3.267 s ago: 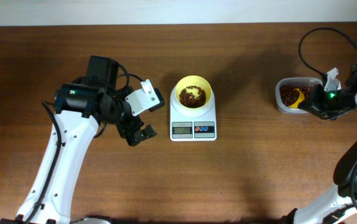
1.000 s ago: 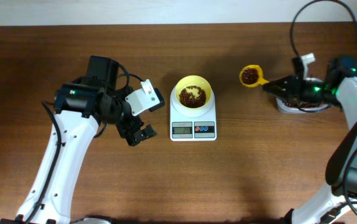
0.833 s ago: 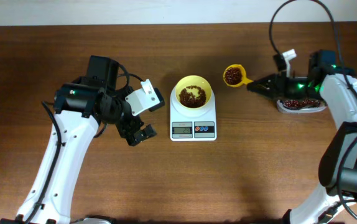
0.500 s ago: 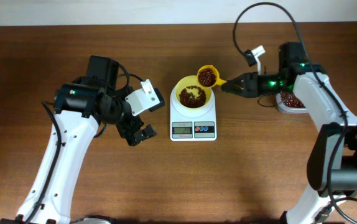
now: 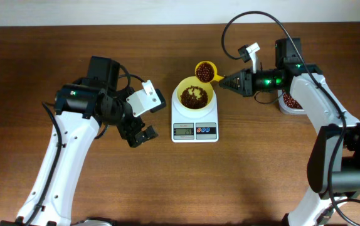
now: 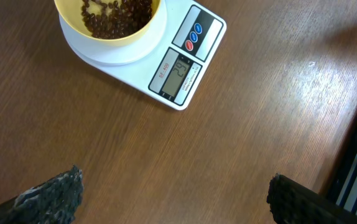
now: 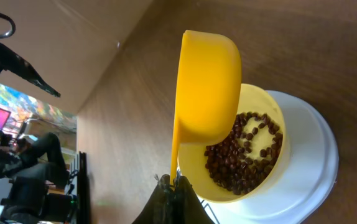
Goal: Scoop item into bowl and weigh 50g on scale
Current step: 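Carry the filled yellow scoop left over the yellow bowl on the scale, then tilt the scoop with the right gripper to pour beans into the bowl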
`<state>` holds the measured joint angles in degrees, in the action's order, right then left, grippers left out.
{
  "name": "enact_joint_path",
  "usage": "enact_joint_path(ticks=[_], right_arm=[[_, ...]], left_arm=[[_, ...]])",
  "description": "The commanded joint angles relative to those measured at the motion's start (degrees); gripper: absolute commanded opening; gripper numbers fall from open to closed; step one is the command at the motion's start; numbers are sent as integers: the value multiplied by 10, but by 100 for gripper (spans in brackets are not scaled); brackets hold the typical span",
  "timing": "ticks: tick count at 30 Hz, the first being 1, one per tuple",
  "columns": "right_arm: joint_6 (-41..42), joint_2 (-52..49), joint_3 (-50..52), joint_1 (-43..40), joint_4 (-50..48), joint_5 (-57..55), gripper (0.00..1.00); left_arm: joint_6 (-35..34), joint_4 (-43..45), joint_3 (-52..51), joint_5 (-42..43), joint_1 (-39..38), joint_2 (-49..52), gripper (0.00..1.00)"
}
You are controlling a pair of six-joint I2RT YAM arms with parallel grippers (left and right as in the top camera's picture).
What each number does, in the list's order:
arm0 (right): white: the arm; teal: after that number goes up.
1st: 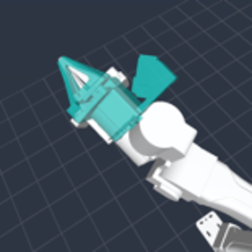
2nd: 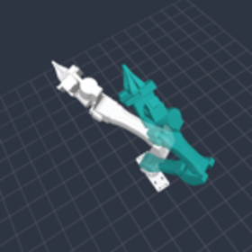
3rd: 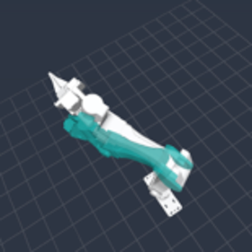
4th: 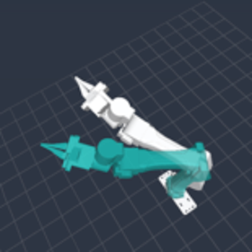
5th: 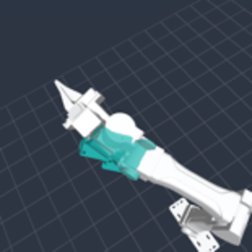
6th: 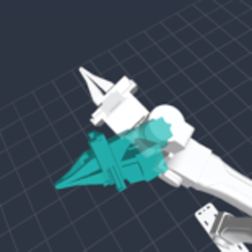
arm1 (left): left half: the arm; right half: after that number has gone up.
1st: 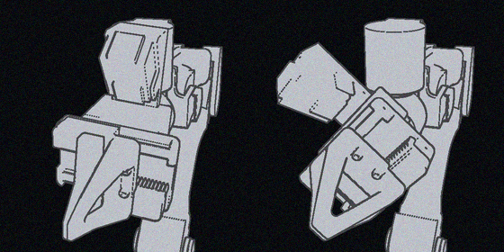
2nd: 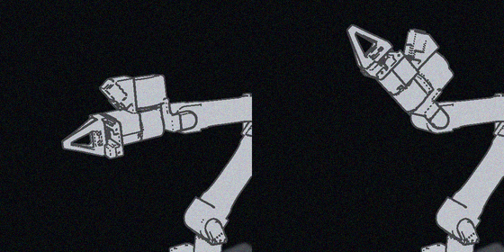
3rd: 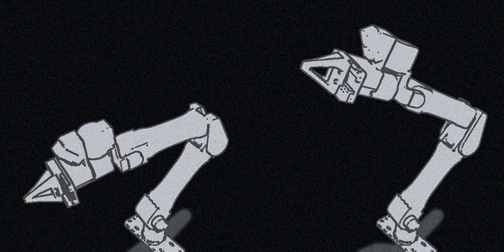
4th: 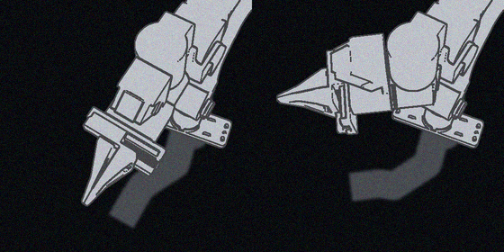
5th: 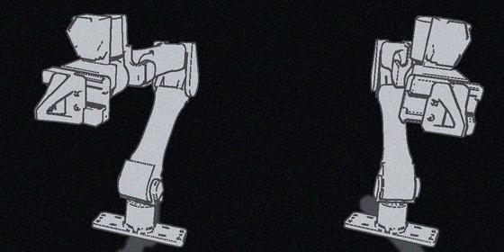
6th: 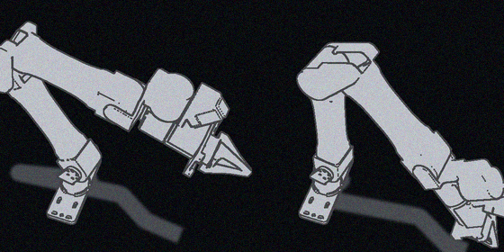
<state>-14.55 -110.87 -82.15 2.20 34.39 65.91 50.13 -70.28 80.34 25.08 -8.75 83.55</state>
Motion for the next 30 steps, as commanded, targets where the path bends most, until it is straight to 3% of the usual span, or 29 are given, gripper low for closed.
enact_joint_path(ticks=[1, 14, 17, 30], right_arm=[[-54, -3, 0, 5, -2, 6, 4], [-68, -3, 0, 5, -36, -24, 4], [-123, -3, 0, 5, -38, -24, 4], [-155, -3, 0, 5, -58, -23, 4]], left_arm=[[9, 0, -3, 6, 3, 1, 99], [9, 0, -3, 6, 3, 1, 99], [9, 0, -3, 6, 3, 1, 99], [9, 0, -3, 6, 3, 1, 99]])
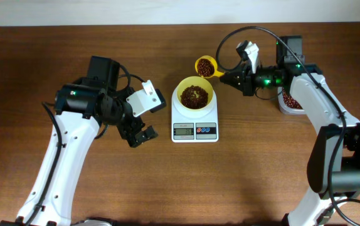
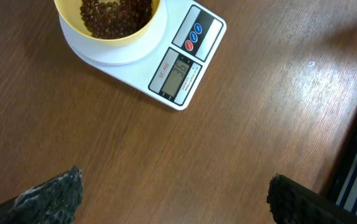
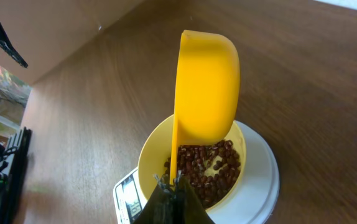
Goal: Scoop item into bowl and weigh 50g on scale
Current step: 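Tilt the scoop with the right gripper to pour beans into the bowl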
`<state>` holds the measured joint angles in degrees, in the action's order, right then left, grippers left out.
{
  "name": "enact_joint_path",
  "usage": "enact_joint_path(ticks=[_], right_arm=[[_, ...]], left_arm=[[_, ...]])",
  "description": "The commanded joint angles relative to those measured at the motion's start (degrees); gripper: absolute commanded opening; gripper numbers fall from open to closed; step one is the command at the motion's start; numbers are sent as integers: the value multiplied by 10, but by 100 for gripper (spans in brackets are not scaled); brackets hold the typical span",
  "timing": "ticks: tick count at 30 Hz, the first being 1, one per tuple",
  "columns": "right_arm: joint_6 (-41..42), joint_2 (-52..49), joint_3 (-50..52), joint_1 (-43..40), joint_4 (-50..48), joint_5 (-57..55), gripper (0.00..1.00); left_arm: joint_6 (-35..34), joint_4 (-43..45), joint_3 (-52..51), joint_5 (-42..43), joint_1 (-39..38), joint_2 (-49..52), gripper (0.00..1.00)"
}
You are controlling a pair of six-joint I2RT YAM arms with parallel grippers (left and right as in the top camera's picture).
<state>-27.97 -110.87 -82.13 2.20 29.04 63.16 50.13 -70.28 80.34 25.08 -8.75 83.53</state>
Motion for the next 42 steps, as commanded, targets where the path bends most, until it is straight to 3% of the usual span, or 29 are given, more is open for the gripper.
enact_joint_path(ticks=[1, 42], right_arm=[[-21, -3, 0, 5, -4, 4, 4], [-21, -3, 0, 23, -23, 6, 4]], left_arm=[[9, 0, -3, 6, 3, 1, 99], [9, 0, -3, 6, 3, 1, 99]])
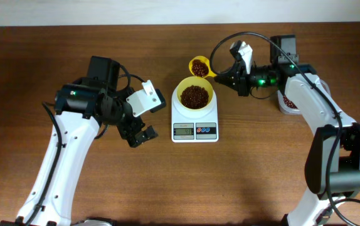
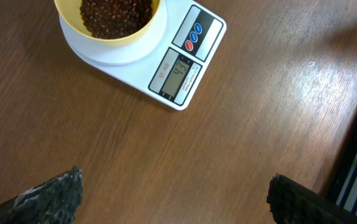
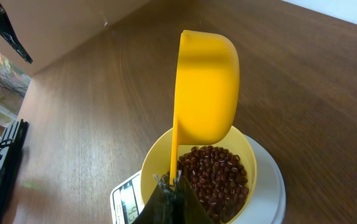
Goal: Scoop item into bowl and weigh 50g on scale
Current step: 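Tilt the scoop with the right gripper to pour beans into the bowl, then hold the scoop above the bowl with the right gripper while the scale settles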
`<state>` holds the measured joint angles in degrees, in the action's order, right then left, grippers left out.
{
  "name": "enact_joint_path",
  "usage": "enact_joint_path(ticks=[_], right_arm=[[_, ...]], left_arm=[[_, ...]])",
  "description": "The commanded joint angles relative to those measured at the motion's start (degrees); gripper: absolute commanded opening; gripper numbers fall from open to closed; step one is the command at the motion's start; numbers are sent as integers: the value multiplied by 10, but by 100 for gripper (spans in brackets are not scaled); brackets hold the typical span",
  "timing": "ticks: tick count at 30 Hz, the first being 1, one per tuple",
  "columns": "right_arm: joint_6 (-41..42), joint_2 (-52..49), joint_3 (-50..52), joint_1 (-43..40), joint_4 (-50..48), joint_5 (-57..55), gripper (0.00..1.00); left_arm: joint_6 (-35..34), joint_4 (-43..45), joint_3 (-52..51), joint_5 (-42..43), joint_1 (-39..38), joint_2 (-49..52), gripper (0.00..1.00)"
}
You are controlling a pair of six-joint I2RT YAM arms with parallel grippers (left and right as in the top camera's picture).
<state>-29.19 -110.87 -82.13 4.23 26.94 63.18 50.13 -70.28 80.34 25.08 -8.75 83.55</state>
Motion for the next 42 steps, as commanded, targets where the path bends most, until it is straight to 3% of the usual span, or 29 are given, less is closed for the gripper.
enact_joint_path(ticks=[1, 42], right_arm=[[-8, -3, 0, 3, 1, 6, 4], [-9, -1, 11, -1, 22, 31, 4]], left_arm=[[9, 0, -3, 6, 3, 1, 99], [9, 0, -3, 6, 3, 1, 99]])
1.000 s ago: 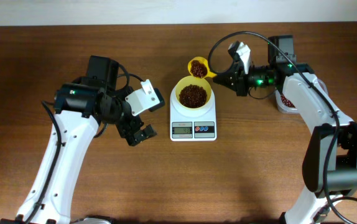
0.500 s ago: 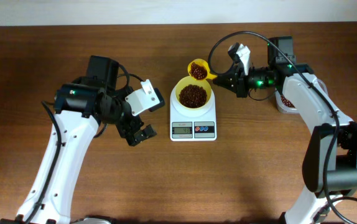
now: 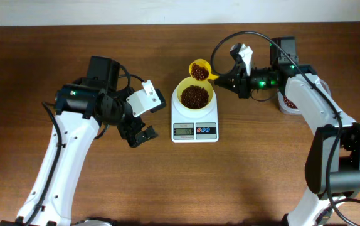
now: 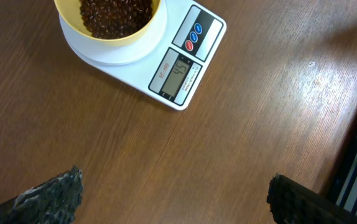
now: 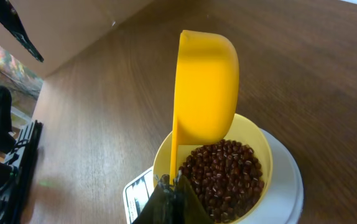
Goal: Scoop item into bowl and weigh 50g on scale
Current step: 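Hold the scoop above the bowl with the right gripper while the scale settles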
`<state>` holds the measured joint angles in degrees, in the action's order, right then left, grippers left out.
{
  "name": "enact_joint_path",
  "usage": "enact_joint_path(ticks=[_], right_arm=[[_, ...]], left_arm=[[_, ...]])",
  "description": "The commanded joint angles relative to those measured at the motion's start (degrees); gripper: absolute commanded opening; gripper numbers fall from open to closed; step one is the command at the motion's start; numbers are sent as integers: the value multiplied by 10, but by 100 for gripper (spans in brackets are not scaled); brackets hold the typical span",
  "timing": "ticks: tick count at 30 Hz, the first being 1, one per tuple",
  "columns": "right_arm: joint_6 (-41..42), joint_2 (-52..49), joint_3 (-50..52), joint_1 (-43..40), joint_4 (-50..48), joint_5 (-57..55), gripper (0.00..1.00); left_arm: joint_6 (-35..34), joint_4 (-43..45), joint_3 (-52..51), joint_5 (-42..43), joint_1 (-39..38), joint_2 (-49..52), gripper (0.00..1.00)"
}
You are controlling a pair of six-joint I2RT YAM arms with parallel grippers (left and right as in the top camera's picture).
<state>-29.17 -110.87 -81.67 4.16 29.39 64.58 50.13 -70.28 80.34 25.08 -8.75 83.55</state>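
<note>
A yellow bowl (image 3: 195, 96) full of red beans sits on the white scale (image 3: 194, 119); the display (image 4: 179, 73) reads 45. My right gripper (image 5: 173, 182) is shut on the handle of a yellow scoop (image 3: 199, 70), which holds beans just behind the bowl's far rim; in the right wrist view the scoop (image 5: 206, 87) shows its underside above the bowl (image 5: 228, 168). My left gripper (image 3: 140, 136) hangs open over bare table left of the scale, its fingertips (image 4: 54, 193) wide apart.
A white dish of red beans (image 3: 290, 102) sits at the right, partly under my right arm. Cables loop above the right arm. The table's far edge runs along the top of the overhead view.
The scale reading rose from 43 to 45. The scoop sits slightly closer to the bowl's rim. My left arm has not moved.
The scoop was beside the bowl's far right rim with the scale near 29. Then it was behind the rim and the display read 36, then 43, now 45, with the bowl's bean pile fuller. My left gripper stayed open throughout.
</note>
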Motion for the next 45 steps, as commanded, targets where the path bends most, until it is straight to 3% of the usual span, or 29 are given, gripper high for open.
enact_joint_path(ticks=[1, 10, 45], right_arm=[[-19, -4, 11, 0, -2, -19, 4], [-20, -7, 11, -1, -14, 52, 4], [-19, -8, 11, -1, -18, 43, 4]], left_arm=[[9, 0, -3, 6, 3, 1, 99], [9, 0, -3, 6, 3, 1, 99], [9, 0, -3, 6, 3, 1, 99]])
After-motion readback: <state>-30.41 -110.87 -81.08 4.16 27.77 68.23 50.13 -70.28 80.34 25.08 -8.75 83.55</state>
